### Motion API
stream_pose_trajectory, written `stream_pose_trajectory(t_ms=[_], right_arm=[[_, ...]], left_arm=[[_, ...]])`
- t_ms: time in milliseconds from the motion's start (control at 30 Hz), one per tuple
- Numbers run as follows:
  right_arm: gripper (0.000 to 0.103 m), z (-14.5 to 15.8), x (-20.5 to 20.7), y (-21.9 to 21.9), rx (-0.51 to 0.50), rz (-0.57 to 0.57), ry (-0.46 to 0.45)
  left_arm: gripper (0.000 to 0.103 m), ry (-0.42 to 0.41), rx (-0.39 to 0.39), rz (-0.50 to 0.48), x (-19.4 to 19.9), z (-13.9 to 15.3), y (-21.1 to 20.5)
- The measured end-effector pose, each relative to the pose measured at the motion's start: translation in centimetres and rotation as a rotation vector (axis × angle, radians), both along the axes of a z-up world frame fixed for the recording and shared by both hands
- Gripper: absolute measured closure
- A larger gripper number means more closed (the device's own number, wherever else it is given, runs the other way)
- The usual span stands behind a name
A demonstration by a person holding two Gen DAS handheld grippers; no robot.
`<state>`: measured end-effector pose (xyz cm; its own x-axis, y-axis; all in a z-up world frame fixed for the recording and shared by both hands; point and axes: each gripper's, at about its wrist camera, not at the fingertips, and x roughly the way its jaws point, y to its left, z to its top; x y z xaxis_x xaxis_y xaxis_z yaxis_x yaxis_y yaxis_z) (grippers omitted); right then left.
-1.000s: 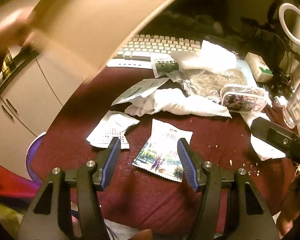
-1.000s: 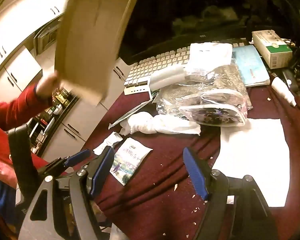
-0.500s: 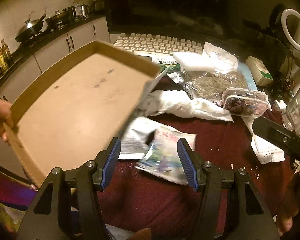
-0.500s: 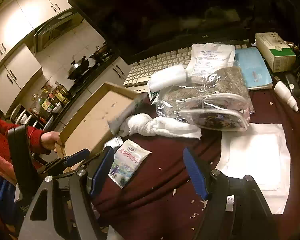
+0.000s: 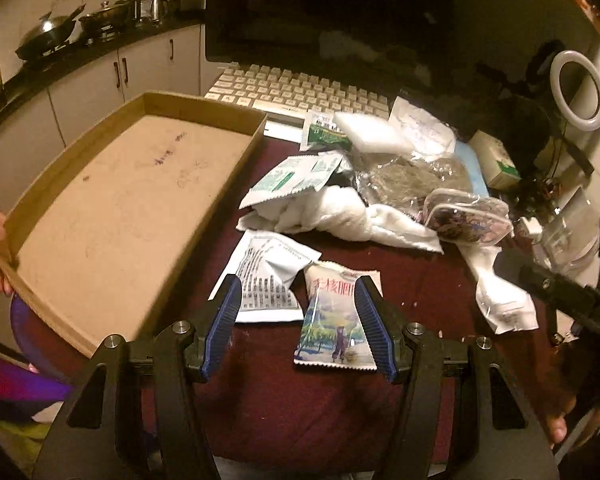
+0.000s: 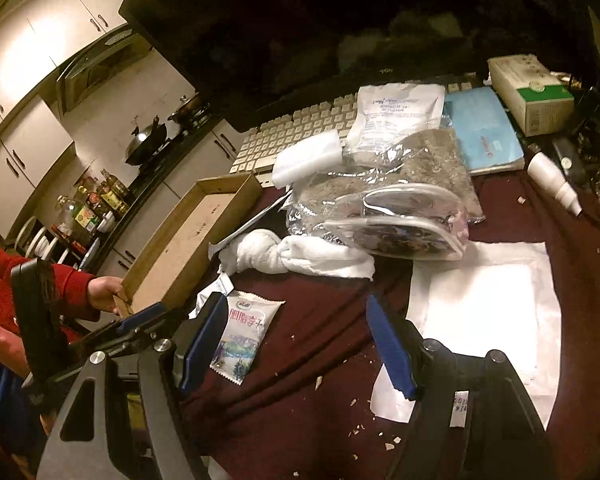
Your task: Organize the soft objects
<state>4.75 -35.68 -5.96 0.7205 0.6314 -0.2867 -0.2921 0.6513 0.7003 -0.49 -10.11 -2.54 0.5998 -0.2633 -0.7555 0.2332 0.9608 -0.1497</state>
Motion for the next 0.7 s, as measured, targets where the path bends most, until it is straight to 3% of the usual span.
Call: stream_pose_trajectory(t_ms=[167,367,433,567,633,700], right_arm=[[0.031,0.5,-0.2,-0.4,-0.012,-0.004,-0.018],[0.031,2.0,0.0,-1.5,-0.138,-0.068,-0.072],[0.031,2.3,0.5,-2.2,-0.169,-0.096,-0.083],[0.031,2.8,1.9,-3.8,-0.135,-0.071,-0.114],[0.031,2.7,3.1,-3.6,-0.198,-0.060,-0.093],[0.031,2.4,3.9,-3.1,-0.242,-0.054,-0.075]], left_arm=[[0.044,-0.017,0.000,-0.021,0.3,0.5,-0.3],[0.044,-0.066,0.046,-0.039,2.1,1.6,-0.4],[0.044,-0.077,0.090,-0.079,3.6,1.5,-1.0],[0.044,-0.079,0.222,-0.180,6.3,0.2,-3.1],[0.044,-0.081,0.274,-0.192,7.5,-0.5,-3.5],[0.044,-0.055,0.278,-0.210,8.6,-1.2,-3.4]])
